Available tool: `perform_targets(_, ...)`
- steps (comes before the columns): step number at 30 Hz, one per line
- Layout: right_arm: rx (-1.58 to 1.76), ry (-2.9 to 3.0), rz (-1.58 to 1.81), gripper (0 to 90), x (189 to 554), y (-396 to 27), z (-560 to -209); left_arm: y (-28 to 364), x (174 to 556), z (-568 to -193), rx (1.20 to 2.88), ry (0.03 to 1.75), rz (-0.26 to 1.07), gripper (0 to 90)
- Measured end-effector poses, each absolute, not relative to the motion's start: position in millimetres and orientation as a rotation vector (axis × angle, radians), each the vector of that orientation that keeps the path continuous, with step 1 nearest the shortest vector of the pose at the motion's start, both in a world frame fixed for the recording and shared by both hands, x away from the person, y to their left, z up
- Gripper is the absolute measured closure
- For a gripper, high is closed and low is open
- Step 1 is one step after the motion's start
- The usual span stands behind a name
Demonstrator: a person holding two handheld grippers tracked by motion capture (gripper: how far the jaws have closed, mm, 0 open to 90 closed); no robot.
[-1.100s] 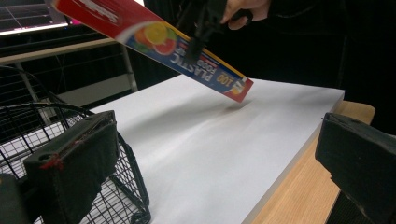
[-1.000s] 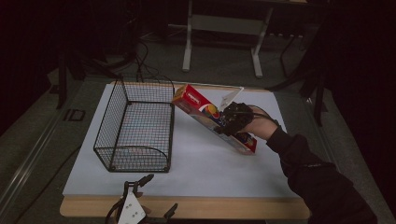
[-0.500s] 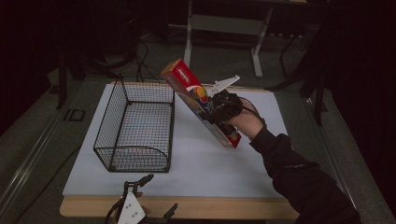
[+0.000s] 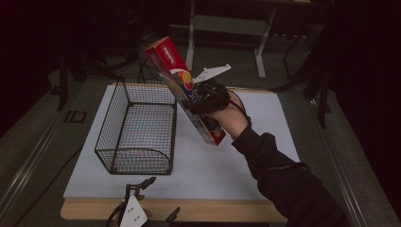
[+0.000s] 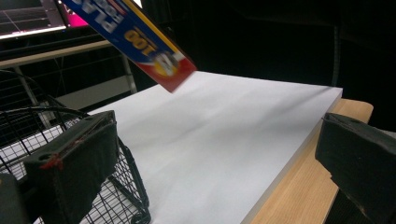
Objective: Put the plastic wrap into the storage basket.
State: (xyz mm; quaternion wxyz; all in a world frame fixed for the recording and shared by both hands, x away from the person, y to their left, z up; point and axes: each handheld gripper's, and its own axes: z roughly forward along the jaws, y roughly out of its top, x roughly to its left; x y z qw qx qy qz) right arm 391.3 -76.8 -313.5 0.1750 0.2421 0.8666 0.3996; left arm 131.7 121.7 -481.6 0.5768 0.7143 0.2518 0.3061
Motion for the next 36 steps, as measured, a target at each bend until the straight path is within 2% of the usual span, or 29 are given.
perform_targets(8,0.732,2.388,1.212,39.4,390,-55,-292,122,132,-481,1.669,0.589,0.717,0.1)
perform_targets(24,0.788,2.340,1.335,39.5,395,-13,-276,124,132,-481,1.665,0.605,0.714,0.1)
perform_targets(36,0.826,2.325,1.410,39.5,398,34,-288,126,131,-481,1.661,0.593,0.707,0.1)
